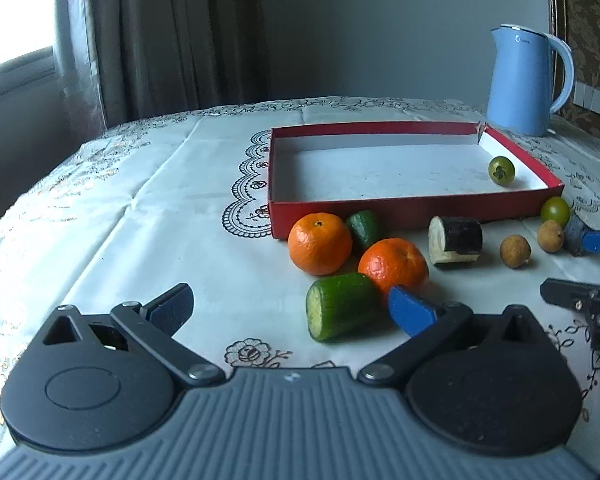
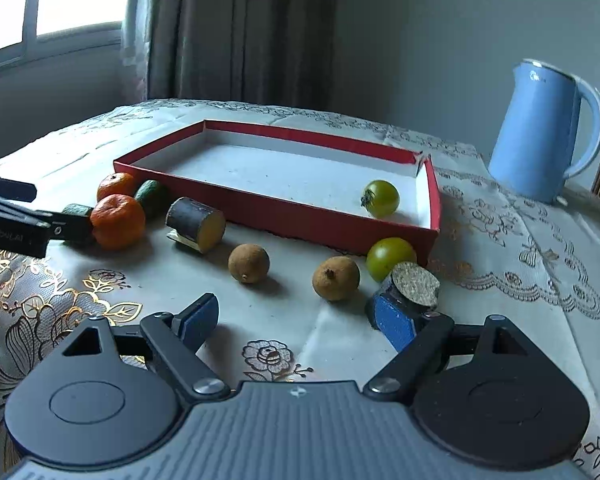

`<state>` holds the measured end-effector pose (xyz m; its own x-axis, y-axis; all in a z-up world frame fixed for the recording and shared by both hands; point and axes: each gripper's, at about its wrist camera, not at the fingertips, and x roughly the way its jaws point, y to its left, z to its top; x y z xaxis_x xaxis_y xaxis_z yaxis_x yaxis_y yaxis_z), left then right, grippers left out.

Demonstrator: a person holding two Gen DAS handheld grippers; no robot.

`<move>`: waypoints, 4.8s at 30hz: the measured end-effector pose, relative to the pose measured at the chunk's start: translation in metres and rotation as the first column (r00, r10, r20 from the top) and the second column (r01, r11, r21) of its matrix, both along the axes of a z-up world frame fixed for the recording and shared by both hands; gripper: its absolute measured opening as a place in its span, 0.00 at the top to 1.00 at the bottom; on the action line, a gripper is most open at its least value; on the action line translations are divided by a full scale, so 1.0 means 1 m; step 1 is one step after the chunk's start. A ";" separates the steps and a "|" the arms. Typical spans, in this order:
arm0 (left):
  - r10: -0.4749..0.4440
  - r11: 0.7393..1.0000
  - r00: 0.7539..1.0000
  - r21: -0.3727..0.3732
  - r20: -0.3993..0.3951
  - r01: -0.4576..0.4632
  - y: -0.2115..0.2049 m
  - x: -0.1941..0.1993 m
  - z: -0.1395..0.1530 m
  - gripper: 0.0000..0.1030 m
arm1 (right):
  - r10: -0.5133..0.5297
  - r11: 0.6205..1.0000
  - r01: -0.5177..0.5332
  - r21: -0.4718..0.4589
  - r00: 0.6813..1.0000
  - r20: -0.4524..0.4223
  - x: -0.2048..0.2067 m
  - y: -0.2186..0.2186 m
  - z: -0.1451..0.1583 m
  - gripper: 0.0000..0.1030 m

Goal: Organize fruits
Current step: 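Withdraw the right gripper from the tray back toward the fruits, then grasp the green cucumber piece with the left gripper, then lift the cucumber piece into the tray and open the left gripper, then withdraw the left gripper from the tray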

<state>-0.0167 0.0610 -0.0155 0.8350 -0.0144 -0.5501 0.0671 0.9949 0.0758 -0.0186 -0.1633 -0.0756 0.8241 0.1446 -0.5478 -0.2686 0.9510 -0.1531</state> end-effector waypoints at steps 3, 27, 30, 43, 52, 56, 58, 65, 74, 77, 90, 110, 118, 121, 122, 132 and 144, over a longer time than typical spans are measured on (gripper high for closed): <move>-0.011 1.000 1.000 -0.007 -0.006 0.011 0.001 -0.001 0.000 0.10 | -0.002 1.000 0.002 0.010 1.000 -0.006 0.001 -0.002 0.000 0.16; -0.097 0.990 0.995 -0.109 -0.031 0.093 -0.014 -0.006 -0.010 0.56 | -0.026 0.999 0.026 0.027 0.999 -0.034 0.005 -0.007 -0.002 0.05; -0.112 0.986 0.993 -0.127 -0.030 0.107 -0.009 -0.005 -0.009 0.56 | -0.027 0.999 0.028 0.031 0.999 -0.042 0.006 -0.007 -0.002 0.05; -0.101 0.992 0.995 -0.077 -0.004 0.100 0.013 0.003 -0.010 0.39 | -0.029 0.999 0.030 0.033 0.998 -0.047 0.007 -0.007 -0.003 0.05; -0.083 0.996 0.996 -0.034 0.019 0.083 -0.004 0.009 -0.010 0.59 | -0.030 0.999 0.032 0.029 0.998 -0.048 0.007 -0.006 -0.004 0.04; -0.100 0.994 0.995 -0.044 0.012 0.100 -0.007 0.009 -0.011 0.71 | -0.033 0.999 0.034 0.030 0.998 -0.050 0.007 -0.007 -0.004 0.03; -0.100 0.994 0.995 -0.037 0.012 0.100 -0.008 0.009 -0.012 0.71 | -0.032 0.999 0.034 0.029 0.998 -0.050 0.007 -0.006 -0.004 0.03; -0.089 0.995 0.996 -0.050 0.005 0.089 -0.008 0.008 -0.008 0.72 | -0.033 0.999 0.034 0.025 0.998 -0.050 0.008 -0.006 -0.005 0.03; -0.091 0.988 0.996 -0.122 0.020 0.093 -0.006 0.010 0.031 0.72 | -0.044 0.999 0.046 0.028 0.997 -0.067 0.009 -0.009 -0.006 0.00; -0.086 0.989 0.995 -0.113 0.045 0.090 -0.011 0.024 0.042 0.72 | -0.045 0.998 0.047 0.033 0.996 -0.073 0.010 -0.009 -0.006 0.00; -0.029 0.997 0.999 -0.072 0.039 0.032 -0.041 0.113 0.041 0.72 | -0.043 0.997 0.048 0.056 0.995 -0.090 0.012 -0.011 -0.006 0.00; 0.031 0.999 0.996 0.029 -0.078 -0.029 -0.057 0.193 0.010 0.72 | -0.043 0.997 0.048 0.056 0.995 -0.090 0.012 -0.011 -0.007 0.00; 0.026 0.999 0.994 0.041 -0.107 -0.022 -0.053 0.197 0.007 0.52 | -0.043 0.997 0.049 0.056 0.995 -0.090 0.012 -0.011 -0.007 0.00; 0.032 0.998 0.998 0.062 -0.057 -0.029 -0.052 0.186 0.014 0.47 | -0.043 0.997 0.049 0.056 0.995 -0.090 0.012 -0.011 -0.007 0.00; 0.037 0.997 0.999 0.068 -0.033 -0.035 -0.051 0.178 0.018 0.43 | -0.043 0.997 0.049 0.056 0.995 -0.090 0.012 -0.011 -0.007 0.00; 0.015 1.000 0.990 0.019 0.141 -0.018 -0.021 0.056 0.048 0.23 | -0.044 0.997 0.049 0.056 0.995 -0.091 0.012 -0.011 -0.007 0.00; -0.021 1.000 1.000 -0.018 -0.005 0.021 -0.025 -0.004 -0.014 0.17 | -0.062 0.995 0.066 0.075 0.996 -0.058 -0.003 -0.016 -0.003 0.00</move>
<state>-0.0203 0.0359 -0.0291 0.8316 -0.0414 -0.5538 0.0880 0.9944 0.0578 -0.0212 -0.1789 -0.0788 0.8014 0.1362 -0.5824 -0.2131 0.9748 -0.0653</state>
